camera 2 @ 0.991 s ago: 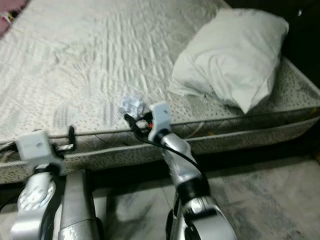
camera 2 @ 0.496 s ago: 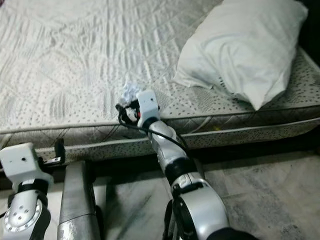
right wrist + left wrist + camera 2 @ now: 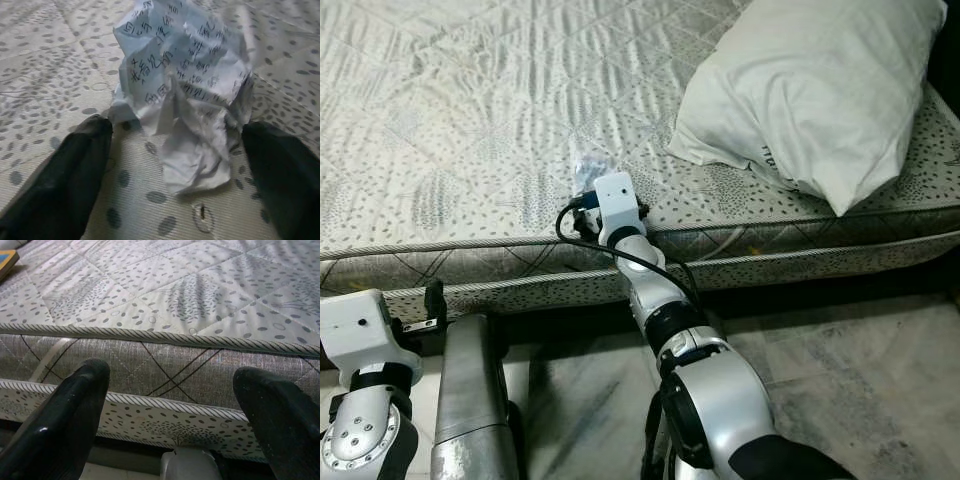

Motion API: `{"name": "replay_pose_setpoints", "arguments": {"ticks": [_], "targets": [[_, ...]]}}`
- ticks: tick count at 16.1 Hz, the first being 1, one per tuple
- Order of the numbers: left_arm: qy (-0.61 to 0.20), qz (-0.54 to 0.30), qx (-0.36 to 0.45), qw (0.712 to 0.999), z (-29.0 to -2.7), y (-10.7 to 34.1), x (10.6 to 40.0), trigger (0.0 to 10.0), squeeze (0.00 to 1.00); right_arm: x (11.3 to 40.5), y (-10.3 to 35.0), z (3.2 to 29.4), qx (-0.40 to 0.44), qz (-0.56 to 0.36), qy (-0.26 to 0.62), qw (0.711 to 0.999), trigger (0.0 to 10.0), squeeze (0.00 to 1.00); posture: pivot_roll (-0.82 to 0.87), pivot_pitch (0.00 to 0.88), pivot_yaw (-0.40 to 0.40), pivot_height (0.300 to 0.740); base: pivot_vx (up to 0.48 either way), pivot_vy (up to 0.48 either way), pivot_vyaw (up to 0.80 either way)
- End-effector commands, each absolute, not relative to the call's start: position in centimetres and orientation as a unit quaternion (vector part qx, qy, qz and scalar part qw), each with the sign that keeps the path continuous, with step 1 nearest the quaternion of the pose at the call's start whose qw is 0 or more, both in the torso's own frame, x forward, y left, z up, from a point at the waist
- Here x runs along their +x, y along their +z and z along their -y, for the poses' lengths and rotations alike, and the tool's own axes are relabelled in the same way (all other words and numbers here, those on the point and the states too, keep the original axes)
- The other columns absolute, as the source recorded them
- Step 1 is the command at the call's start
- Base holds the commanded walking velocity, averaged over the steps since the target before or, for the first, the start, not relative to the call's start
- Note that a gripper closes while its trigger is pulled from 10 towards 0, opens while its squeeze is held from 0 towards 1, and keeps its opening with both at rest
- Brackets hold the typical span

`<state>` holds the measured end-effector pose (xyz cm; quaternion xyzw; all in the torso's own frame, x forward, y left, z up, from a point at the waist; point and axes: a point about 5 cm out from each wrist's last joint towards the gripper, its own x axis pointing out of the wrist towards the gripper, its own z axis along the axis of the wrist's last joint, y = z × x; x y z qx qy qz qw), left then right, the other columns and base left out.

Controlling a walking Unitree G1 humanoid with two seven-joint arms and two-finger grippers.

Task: Clean up the room

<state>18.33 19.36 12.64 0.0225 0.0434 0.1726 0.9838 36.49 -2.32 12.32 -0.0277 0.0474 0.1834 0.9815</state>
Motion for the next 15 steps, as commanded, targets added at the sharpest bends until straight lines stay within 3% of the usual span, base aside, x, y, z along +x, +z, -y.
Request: {"name": "replay_pose_setpoints", "arguments": {"ticks": [1,15], "targets": [[0.18,-0.044,0.026,0.982,-19.4,12.8,18.1,10.0,0.0,35.8,13.7,-1.3,-0.001,-0.034,0.215,0.976,0.0,0.0,0.2,0.245,-0.086,0.461,0.0,0.0,0.0],[0.175,-0.036,0.026,0.983,-19.4,12.9,19.1,10.0,0.0,36.3,13.9,-0.7,0.007,-0.033,0.196,0.98,0.0,0.0,0.21,0.201,-0.08,0.461,0.0,0.0,0.0]]}}
